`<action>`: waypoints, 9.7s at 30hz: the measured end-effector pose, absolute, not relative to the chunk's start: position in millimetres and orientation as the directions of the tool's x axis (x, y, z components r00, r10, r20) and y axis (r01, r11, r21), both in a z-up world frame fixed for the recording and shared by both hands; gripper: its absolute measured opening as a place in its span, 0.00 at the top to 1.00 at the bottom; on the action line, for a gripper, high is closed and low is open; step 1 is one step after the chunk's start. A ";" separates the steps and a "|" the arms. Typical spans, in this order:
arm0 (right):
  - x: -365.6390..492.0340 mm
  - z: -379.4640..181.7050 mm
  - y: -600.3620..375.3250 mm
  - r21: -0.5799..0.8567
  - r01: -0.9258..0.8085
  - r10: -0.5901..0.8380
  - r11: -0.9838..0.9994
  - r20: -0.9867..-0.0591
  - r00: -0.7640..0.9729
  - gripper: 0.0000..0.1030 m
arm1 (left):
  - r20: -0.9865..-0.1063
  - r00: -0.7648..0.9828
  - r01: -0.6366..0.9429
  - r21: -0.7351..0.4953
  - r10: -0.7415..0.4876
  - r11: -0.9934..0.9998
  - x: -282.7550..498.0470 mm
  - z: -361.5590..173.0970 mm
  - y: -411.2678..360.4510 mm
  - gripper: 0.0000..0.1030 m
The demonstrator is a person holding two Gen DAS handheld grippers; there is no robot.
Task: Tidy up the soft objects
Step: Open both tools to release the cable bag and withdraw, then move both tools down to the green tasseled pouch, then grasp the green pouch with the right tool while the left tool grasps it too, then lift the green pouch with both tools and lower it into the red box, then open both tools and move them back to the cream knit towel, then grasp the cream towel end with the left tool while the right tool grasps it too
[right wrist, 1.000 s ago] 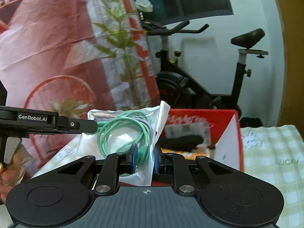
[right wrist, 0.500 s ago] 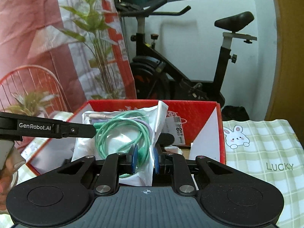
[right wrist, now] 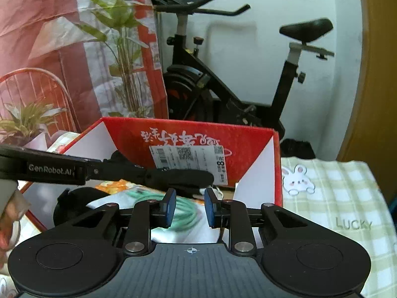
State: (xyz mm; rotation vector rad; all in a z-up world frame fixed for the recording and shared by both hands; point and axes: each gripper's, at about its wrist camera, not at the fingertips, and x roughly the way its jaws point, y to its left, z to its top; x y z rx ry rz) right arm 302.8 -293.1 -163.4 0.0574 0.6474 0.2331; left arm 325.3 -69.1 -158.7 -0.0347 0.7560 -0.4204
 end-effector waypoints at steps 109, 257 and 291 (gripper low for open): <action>78.2 -230.4 -230.5 0.221 -0.480 0.499 0.849 -0.634 0.590 0.53 | -0.702 0.381 0.378 -0.475 -0.601 0.795 135.0 -255.8 -32.4 0.49; 86.9 -254.4 -304.1 0.227 -0.141 0.259 0.964 -0.664 0.701 0.76 | -0.743 0.560 0.247 -0.274 -0.367 0.930 135.7 -256.7 27.7 0.84; 86.8 -259.7 -305.4 0.231 -0.149 0.266 0.961 -0.648 0.714 0.73 | -0.730 0.575 0.260 -0.265 -0.369 0.929 136.3 -263.3 27.1 0.82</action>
